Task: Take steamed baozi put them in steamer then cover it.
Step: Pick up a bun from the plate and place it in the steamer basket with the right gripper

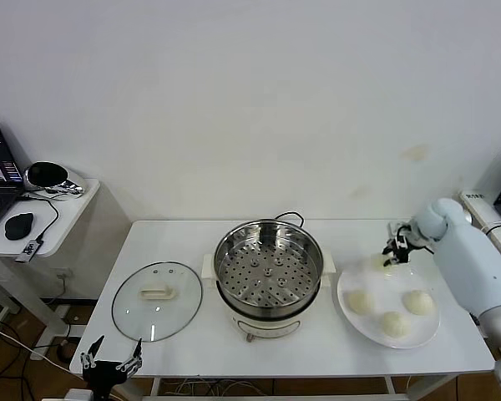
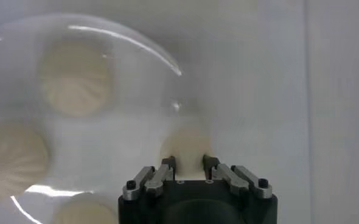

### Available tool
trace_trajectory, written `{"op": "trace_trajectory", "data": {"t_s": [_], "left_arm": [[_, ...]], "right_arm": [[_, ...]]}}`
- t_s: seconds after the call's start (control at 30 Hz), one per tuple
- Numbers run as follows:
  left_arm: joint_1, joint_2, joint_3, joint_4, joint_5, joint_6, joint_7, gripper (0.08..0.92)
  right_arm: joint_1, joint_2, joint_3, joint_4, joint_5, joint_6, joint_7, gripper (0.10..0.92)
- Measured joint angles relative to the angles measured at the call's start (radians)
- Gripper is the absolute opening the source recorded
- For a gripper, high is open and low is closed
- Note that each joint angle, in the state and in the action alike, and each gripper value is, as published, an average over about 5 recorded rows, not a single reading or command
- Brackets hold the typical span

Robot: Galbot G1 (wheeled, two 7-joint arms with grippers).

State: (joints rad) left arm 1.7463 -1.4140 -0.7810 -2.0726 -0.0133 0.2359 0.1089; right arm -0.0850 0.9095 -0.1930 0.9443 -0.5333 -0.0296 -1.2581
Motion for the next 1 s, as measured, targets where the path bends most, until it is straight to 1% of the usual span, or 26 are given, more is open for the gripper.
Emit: {"op": "trace_trajectory", "data": {"t_s": [0.23, 0.37, 0.47, 0.6, 0.77, 1.0], "left_arm": [[-0.004, -0.005, -0.010, -0.017, 0.003, 0.005, -0.001, 0.823], [-0.001, -0.010, -0.017, -0.026, 0.004, 0.004, -0.003, 0.823], [0.006, -0.012, -0.023, -0.031, 0.004, 0.001, -0.008, 0.823], [0.016, -0.017, -0.032, -0.038, 0.004, -0.001, -0.011, 0.823], [0.028, -0.025, -0.036, -0.047, 0.007, -0.002, -0.013, 0.823], [0.039, -0.037, -0.040, -0.060, 0.012, -0.004, -0.014, 0.823]], "right_arm": [[0.183, 0.056, -0.168, 0.020, 0.168, -0.022, -0.053, 0.340], [0.274, 0.127, -0.246, -0.014, 0.274, 0.022, -0.091, 0.340], [0.330, 0.186, -0.298, -0.053, 0.350, 0.111, -0.120, 0.340], [0.379, 0.246, -0.368, -0.071, 0.404, 0.286, -0.146, 0.343], [0.417, 0.304, -0.446, -0.068, 0.418, 0.490, -0.160, 0.346], [0.434, 0.357, -0.523, -0.056, 0.400, 0.662, -0.164, 0.340]]}}
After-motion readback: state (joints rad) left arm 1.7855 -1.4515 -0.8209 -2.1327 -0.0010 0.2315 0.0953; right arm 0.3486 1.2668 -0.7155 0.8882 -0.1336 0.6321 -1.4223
